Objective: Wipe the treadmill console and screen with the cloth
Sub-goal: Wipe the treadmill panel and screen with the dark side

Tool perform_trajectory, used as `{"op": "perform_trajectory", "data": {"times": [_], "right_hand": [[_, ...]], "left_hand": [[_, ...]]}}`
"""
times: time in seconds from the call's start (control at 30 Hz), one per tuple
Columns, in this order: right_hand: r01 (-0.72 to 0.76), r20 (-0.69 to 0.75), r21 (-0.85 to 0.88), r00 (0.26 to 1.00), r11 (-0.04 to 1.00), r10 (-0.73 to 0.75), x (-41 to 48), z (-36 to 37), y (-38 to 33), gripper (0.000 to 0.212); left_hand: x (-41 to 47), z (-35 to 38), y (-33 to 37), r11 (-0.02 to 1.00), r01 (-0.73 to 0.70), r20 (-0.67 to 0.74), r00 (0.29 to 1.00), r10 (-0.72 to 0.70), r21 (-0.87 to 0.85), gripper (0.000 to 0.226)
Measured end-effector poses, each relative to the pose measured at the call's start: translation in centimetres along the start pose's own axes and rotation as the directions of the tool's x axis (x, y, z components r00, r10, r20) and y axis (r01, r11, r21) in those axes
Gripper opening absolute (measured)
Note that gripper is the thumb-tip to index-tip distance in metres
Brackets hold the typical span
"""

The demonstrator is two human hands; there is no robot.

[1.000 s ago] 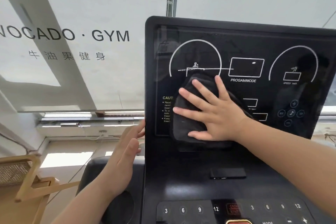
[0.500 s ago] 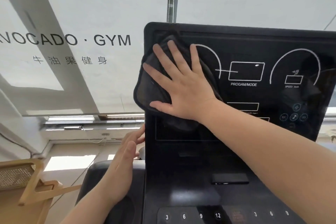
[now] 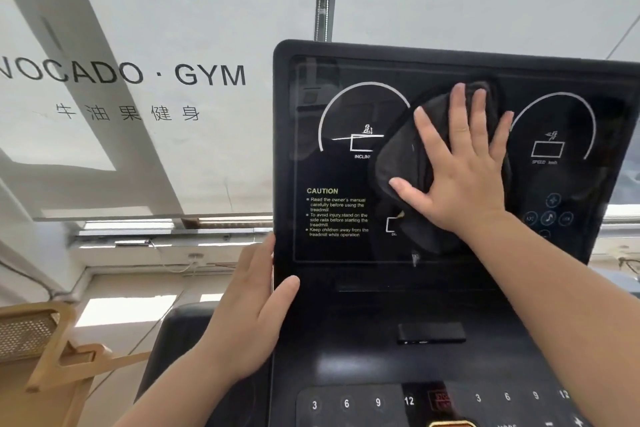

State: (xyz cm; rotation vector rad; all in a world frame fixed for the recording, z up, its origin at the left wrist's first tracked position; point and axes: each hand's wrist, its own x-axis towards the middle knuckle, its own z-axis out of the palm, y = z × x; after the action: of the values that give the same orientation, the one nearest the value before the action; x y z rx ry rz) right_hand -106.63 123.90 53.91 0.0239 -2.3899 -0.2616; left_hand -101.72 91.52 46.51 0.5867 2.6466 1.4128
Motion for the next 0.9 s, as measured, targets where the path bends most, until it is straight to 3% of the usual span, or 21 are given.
{"op": "perform_trajectory", "data": {"times": [0.1,0.17,0.3,0.43,0.5,0.67,0.77,0.9], "right_hand": [[-0.141,0.007,0.034,0.990,0.989,0.140,3.8,-1.0,-3.5,0.097],[-0.133,0.009,0.033,0.991,0.991,0.133,6.0,-1.4,-6.6,0.096],[0.079,-0.004,0.032,0.997,0.996,-0.079,7.3,-1.3,-11.2,0.088],[0.382,-0.025,0.076,0.924,0.921,-0.382,2.4,0.5,-11.9,0.069],[0.426,-0.010,0.070,0.904,0.902,-0.426,-1.3,1.7,-10.2,0.067],[0.271,-0.012,0.013,0.963,0.963,-0.270,-4.5,2.0,-3.9,0.079],[0.049,0.001,0.021,0.999,0.999,-0.049,-1.6,0.9,-2.2,0.083],[-0.245,-0.016,0.104,0.969,0.964,0.248,4.5,-0.8,-4.5,0.087]], "left_hand": [[0.0,0.3,0.0,0.998,0.014,-0.002,1.000,-0.014,0.064,0.084],[-0.1,0.4,0.2,0.996,0.017,0.000,1.000,-0.018,0.083,0.092],[0.0,0.4,0.7,0.996,0.019,-0.017,1.000,-0.017,0.088,0.096],[-0.2,0.3,0.8,0.992,0.033,-0.029,0.999,-0.030,0.120,0.096],[-0.3,0.4,0.6,0.987,0.028,-0.040,0.999,-0.022,0.161,0.095],[0.0,0.7,0.5,0.967,0.052,-0.053,0.998,-0.040,0.249,0.096],[-0.1,0.6,0.6,0.969,0.054,-0.038,0.998,-0.046,0.242,0.099],[0.0,0.6,0.5,0.969,0.045,-0.034,0.999,-0.038,0.242,0.098]]}}
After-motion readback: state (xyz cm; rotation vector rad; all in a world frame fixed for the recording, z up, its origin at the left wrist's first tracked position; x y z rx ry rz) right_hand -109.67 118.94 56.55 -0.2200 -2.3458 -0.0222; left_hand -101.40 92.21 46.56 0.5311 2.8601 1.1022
